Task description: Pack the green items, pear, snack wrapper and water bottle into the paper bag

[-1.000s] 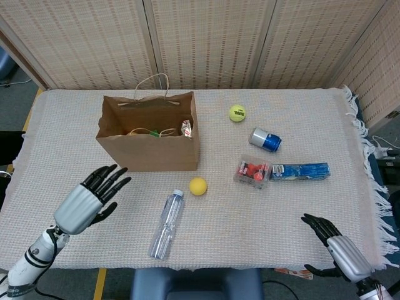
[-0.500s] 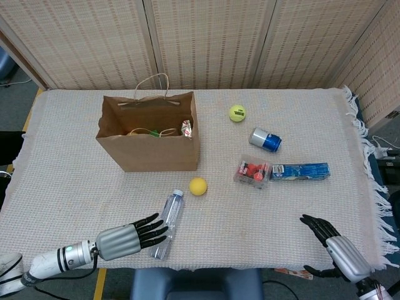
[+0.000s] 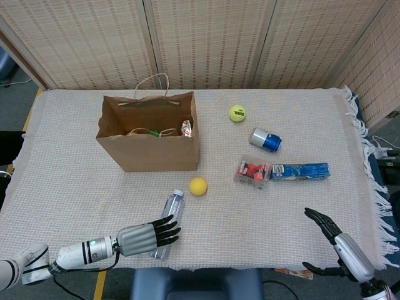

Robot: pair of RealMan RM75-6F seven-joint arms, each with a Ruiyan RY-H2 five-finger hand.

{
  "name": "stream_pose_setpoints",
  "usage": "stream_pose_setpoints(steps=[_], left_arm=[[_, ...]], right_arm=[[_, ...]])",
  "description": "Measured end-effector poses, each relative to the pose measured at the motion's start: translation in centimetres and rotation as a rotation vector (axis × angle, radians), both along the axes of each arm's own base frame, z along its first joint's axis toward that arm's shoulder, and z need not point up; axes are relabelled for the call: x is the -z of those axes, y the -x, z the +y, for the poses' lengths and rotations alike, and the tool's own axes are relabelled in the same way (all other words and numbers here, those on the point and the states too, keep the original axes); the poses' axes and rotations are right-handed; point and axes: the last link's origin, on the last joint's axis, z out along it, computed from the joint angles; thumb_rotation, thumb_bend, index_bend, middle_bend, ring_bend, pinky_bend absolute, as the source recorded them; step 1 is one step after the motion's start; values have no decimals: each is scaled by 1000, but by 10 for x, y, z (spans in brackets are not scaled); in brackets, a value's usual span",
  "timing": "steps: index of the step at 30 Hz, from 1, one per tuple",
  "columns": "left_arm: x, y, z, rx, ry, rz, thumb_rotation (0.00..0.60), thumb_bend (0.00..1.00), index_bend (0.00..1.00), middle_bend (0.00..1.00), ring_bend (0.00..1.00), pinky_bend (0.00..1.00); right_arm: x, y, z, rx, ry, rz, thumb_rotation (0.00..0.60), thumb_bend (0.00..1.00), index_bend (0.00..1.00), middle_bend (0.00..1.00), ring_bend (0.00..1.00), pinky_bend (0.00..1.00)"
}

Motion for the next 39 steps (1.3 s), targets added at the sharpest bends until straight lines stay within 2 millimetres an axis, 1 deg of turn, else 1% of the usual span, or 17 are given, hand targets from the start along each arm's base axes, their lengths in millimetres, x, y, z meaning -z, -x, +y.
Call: stream_pose_setpoints(steps=[10, 22, 25, 26, 28, 29, 30, 31, 32, 33, 34, 36, 39], left_arm=[[8, -8, 5, 65, 8, 13, 600, 350, 0, 0, 0, 62], [36, -13, 6, 117, 1, 61, 600, 364, 2, 0, 0, 65], [42, -16, 6, 120, 3, 61, 600, 405, 57, 0, 0, 107], [44, -17, 5, 122, 7, 60, 600, 427, 99, 15, 7, 149], [46, -18, 4, 126, 16, 58, 600, 478, 213, 106, 99, 296], [46, -17, 3, 129, 23, 57, 600, 495, 289, 185, 178, 388], [47, -17, 2, 129, 28, 58, 600, 517, 409, 320, 306, 519], [47, -16, 1, 130, 33, 58, 600, 530, 472, 399, 375, 584], [46, -16, 0, 134, 37, 55, 600, 551, 560, 516, 473, 666], [45, -16, -1, 136, 40, 51, 600, 566, 604, 579, 529, 708], [44, -16, -2, 137, 42, 45, 600, 575, 633, 618, 564, 728], [40, -14, -4, 136, 47, 30, 600, 582, 662, 650, 593, 741], [28, -9, -4, 137, 45, 14, 600, 585, 670, 660, 601, 742]], right_arm=[[3, 1, 1, -10, 6, 4, 600, 76, 0, 0, 0, 0], [3, 2, 1, 4, -10, 11, 600, 76, 0, 0, 0, 0], [2, 2, 0, 6, -10, 12, 600, 76, 0, 0, 0, 0], [2, 2, 0, 7, -11, 12, 600, 76, 0, 0, 0, 0], [2, 2, 0, 8, -12, 13, 600, 76, 0, 0, 0, 0], [2, 2, 0, 7, -13, 13, 600, 76, 0, 0, 0, 0], [2, 2, 0, 7, -14, 14, 600, 76, 0, 0, 0, 0], [2, 2, 0, 7, -14, 15, 600, 76, 0, 0, 0, 0], [2, 2, 0, 8, -15, 16, 600, 76, 0, 0, 0, 0], [2, 2, 0, 9, -15, 17, 600, 76, 0, 0, 0, 0], [2, 2, 0, 10, -15, 17, 600, 76, 0, 0, 0, 0], [2, 2, 0, 10, -15, 18, 600, 76, 0, 0, 0, 0], [2, 2, 0, 11, -12, 20, 600, 76, 0, 0, 0, 0]])
